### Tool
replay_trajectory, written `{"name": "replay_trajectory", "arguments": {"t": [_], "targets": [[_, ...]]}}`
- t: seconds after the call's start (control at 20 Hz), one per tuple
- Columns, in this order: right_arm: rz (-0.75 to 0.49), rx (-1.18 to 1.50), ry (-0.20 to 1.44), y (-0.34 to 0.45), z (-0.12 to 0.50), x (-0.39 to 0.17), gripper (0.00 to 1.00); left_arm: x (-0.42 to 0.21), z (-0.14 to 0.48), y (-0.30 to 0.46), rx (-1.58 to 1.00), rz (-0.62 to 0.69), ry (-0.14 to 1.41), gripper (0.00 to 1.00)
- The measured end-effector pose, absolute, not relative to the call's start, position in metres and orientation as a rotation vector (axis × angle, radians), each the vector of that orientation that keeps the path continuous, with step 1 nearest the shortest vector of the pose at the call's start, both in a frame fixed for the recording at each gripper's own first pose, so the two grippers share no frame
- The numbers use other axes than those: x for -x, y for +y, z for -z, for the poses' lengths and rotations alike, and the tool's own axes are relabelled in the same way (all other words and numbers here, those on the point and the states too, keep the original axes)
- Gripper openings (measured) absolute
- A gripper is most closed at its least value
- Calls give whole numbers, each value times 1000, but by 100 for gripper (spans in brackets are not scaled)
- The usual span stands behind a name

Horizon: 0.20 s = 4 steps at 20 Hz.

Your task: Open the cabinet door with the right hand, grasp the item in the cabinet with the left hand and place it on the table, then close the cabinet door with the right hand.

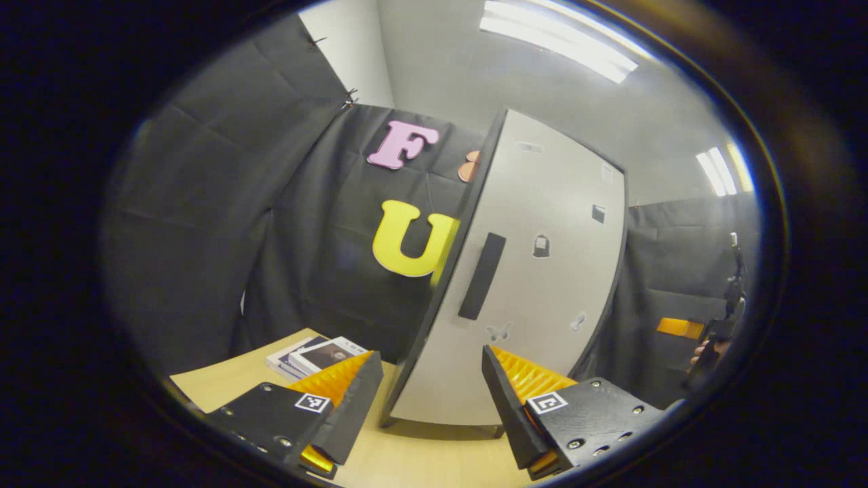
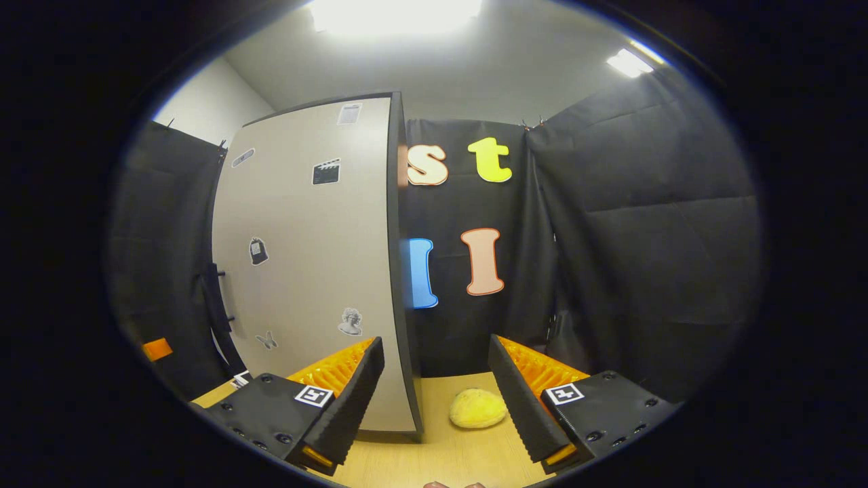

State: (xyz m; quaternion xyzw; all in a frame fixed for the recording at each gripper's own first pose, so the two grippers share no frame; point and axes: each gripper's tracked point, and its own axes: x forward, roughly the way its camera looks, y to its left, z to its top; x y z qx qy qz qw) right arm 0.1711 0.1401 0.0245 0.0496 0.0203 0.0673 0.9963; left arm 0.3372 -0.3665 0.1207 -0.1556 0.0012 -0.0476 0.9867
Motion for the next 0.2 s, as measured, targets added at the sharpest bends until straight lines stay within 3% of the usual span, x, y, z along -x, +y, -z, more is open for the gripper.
{"name": "replay_trajectory", "arguments": {"t": [0.1,0.2], "targets": [[-147,-104,68,153,-18,-174,98,-341,-111,-348,302,78,-4,84],[-165,-100,99,164,-11,-175,98,-348,-116,-349,297,99,-33,89]]}}
